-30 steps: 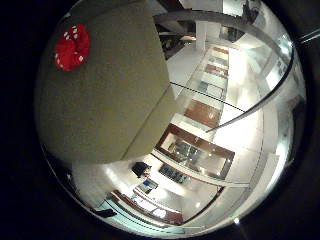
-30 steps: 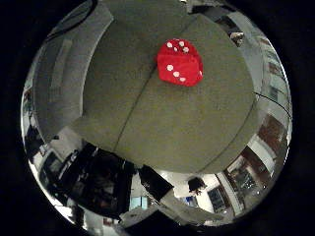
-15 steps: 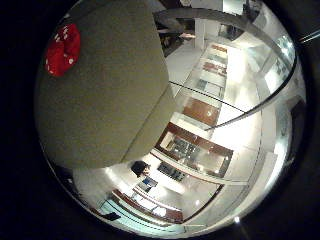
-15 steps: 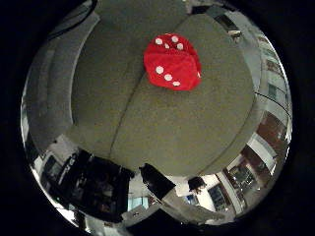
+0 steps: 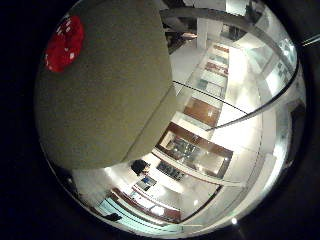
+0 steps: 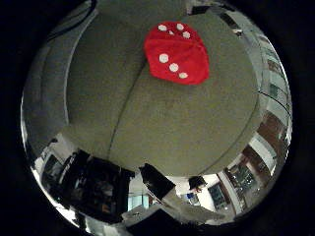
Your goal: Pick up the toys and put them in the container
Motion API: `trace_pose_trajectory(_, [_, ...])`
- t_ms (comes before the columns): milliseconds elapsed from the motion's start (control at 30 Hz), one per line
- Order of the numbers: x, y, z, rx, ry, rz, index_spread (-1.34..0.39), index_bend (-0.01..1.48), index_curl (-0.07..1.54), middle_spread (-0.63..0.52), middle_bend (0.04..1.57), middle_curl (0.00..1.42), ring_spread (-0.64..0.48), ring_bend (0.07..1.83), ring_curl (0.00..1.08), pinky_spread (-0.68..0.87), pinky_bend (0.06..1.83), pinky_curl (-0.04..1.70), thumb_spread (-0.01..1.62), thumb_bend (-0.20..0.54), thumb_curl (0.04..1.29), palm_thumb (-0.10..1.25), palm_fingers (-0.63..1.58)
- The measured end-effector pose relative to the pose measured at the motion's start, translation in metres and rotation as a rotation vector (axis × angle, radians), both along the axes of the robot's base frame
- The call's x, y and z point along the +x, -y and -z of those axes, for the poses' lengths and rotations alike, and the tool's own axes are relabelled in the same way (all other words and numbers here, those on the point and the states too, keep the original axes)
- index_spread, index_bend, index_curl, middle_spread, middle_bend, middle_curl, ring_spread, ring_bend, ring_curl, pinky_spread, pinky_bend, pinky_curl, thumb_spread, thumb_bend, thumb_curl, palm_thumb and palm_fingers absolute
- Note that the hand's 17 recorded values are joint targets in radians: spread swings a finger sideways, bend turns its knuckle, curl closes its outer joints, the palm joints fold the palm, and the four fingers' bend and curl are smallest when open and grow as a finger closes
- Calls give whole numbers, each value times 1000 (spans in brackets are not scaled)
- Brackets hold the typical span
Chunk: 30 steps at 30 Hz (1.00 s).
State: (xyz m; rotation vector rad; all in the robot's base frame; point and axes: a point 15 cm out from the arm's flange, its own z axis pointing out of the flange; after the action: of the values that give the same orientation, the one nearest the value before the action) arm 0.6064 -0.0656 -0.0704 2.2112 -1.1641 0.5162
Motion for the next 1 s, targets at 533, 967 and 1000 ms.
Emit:
trace_pose_trajectory(533, [-5,0,16,-9,-17,6,-274,220,373,178,157,196,263,178,134,354,293,208,935,-30,291,407,-50])
trace_pose_trajectory(967, [-1,1,26,-10,-17,7,-286,242,375,158,159,205,254,178,134,353,294,211,942,-27,292,423,-42])
trace_pose_trajectory(1000, [-2,1,28,-10,-20,8,-294,248,376,153,158,205,251,178,134,353,293,211,945,-27,293,433,-41])
